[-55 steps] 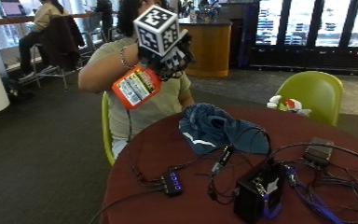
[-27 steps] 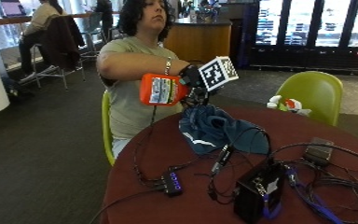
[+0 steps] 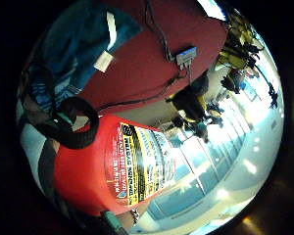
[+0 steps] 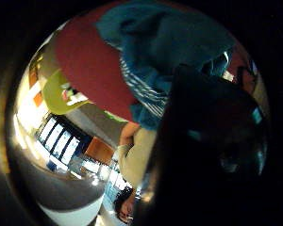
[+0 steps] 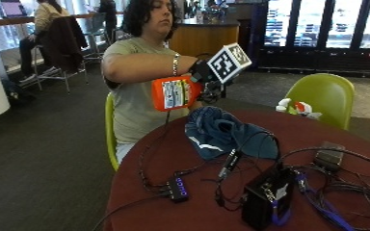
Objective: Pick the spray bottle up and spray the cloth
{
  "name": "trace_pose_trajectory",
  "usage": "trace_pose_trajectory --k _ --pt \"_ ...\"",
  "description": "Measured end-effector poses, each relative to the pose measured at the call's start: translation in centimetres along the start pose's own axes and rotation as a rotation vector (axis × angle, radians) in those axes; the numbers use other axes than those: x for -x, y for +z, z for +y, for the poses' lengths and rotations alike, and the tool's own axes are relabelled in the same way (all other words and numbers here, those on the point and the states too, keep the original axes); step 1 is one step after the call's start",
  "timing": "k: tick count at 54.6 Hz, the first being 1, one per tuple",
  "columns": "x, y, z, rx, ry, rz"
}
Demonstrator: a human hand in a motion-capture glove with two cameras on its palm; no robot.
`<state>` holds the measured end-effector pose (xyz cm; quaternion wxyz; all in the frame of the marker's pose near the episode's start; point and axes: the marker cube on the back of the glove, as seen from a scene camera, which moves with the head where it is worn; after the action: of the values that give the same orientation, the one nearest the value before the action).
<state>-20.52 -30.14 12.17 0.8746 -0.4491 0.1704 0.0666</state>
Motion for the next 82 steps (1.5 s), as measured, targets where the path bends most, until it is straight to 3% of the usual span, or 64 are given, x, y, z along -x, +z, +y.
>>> trace_pose_trajectory --k 7,19,24,30,47,61,66,70,75,82 --pt "0.7 -3.6 3.0 -0.222 -0.177 -0.218" --pt "7.1 -7.5 7.2 -0.661 -0.625 -0.708" --pt "10.6 -7.3 6.2 -0.747 -0.808 -0.857" --pt "13.3 -6.4 3.0 -0.857 -0.873 -0.985" --pt "18.2 -3.4 -6.9 -0.868 -0.882 -1.153" --pt "20.3 -4.8 -9.5 -0.941 -0.907 -1.138" --pt "20.1 -3.6 -9.1 -0.820 -0.991 -1.076" --pt "20.7 -4.7 -10.0 -0.902 -0.911 -1.121" --pt "20.5 -4.7 -10.3 -0.856 -0.876 -1.113" --pt "19.1 -2.9 -8.8 -0.672 -0.906 -1.001"
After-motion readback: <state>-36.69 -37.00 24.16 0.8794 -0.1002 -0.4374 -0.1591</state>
